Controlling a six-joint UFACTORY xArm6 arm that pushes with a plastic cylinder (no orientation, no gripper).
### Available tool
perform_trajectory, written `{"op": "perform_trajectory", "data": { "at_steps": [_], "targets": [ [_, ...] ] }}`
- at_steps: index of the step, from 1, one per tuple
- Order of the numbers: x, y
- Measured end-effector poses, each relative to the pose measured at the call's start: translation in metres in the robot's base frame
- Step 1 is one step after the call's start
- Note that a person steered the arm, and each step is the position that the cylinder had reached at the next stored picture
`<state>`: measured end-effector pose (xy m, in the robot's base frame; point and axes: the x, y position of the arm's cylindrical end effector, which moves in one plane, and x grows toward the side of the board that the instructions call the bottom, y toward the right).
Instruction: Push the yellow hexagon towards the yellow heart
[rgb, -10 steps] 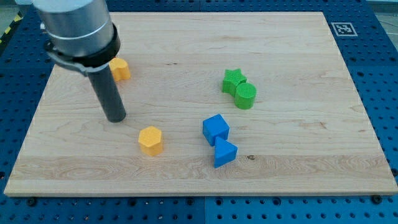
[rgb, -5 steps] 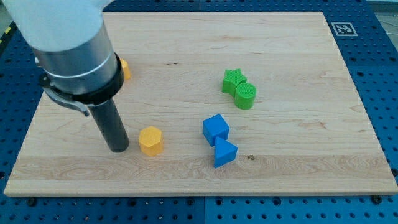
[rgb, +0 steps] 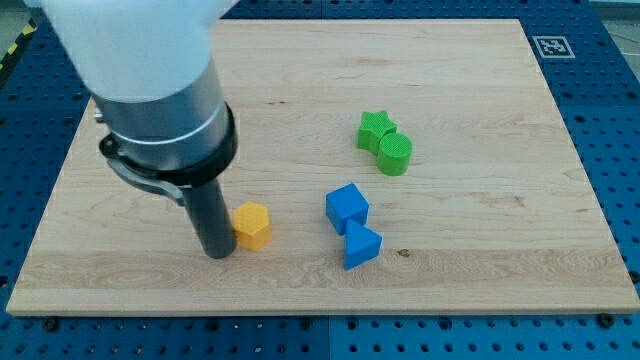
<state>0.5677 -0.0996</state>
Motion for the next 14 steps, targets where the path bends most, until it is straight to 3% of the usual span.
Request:
{"op": "perform_trajectory", "data": {
  "at_steps": [3, 5, 11, 12, 13, 14],
  "targets": [
    [0.033, 0.037],
    [0.033, 0.063],
    [-0.045, 0.034],
    [-0.036, 0.034],
    [0.007, 0.035],
    [0.010, 0.034]
  ]
}}
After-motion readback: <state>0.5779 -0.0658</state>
